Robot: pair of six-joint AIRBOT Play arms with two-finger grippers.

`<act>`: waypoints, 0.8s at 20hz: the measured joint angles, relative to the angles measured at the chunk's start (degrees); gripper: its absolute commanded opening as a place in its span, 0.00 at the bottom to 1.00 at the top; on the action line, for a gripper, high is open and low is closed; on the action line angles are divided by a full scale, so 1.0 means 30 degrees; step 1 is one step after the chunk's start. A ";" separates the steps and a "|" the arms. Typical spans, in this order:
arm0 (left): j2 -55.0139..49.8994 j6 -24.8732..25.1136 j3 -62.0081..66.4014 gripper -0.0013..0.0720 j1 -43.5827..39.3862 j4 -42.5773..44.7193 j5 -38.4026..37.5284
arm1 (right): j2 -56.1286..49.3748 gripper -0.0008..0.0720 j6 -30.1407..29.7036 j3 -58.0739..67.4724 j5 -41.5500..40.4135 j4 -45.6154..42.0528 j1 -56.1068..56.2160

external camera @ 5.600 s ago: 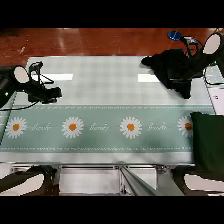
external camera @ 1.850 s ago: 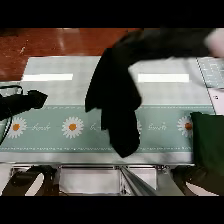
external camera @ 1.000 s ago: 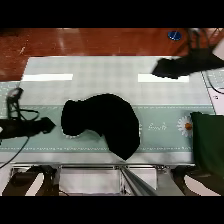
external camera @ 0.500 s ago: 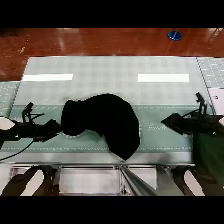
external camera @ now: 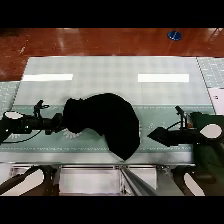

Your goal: Fold the shirts.

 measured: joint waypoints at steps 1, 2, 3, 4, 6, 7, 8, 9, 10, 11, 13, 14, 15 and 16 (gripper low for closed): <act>-0.0138 0.0160 0.0146 0.05 0.0000 -0.0124 -0.0015 | 0.0015 0.56 0.0313 -0.0073 -0.0299 0.0095 0.0576; -0.0248 0.0291 0.0262 0.05 0.0000 -0.0255 -0.0022 | 0.0007 0.56 0.0714 -0.0124 -0.0597 0.0328 0.1246; -0.0321 0.0401 0.0350 0.05 0.0000 -0.0313 -0.0044 | -0.0109 0.56 0.1035 -0.0160 -0.0845 0.0568 0.1909; -0.0372 0.0459 0.0408 0.05 0.0000 -0.0342 -0.0051 | -0.0357 0.56 0.1231 -0.0189 -0.1158 0.0823 0.2681; -0.0444 0.0568 0.0488 0.05 0.0000 -0.0423 -0.0051 | -0.1297 0.56 0.1705 -0.0219 -0.1923 0.1202 0.4146; -0.0459 0.0583 0.0503 0.05 0.0000 -0.0459 -0.0058 | -0.1931 0.55 0.1851 -0.0226 -0.2426 0.1428 0.4823; -0.0474 0.0641 0.0525 0.05 0.0000 -0.0488 -0.0058 | -0.2667 0.49 0.1865 -0.0226 -0.2965 0.1865 0.5515; -0.0481 0.0736 0.0546 0.05 0.0000 -0.0517 -0.0058 | -0.3402 0.36 0.1734 -0.0211 -0.3628 0.2470 0.6076; -0.0495 0.0947 0.0590 0.05 0.0000 -0.0525 -0.0058 | -0.4211 0.17 0.1333 -0.0066 -0.4364 0.3315 0.6543; -0.0495 0.1137 0.0656 0.05 0.0000 -0.0539 -0.0066 | -0.5034 0.04 0.0605 0.0255 -0.5078 0.4401 0.6878; -0.0495 0.1355 0.1107 0.05 0.0029 -0.0561 -0.0219 | -0.6368 0.04 -0.1290 0.1479 -0.5719 0.6237 0.7162; -0.0474 0.1435 0.1647 0.05 0.0080 -0.0699 -0.0590 | -0.6805 0.04 -0.2069 0.2382 -0.5574 0.6564 0.7053; -0.0393 0.1501 0.2368 0.05 0.0168 -0.0925 -0.1013 | -0.7104 0.04 -0.2630 0.3606 -0.5085 0.6688 0.6703; -0.0233 0.1537 0.3395 0.05 0.0313 -0.1239 -0.1552 | -0.7220 0.04 -0.2892 0.4962 -0.4692 0.6368 0.6186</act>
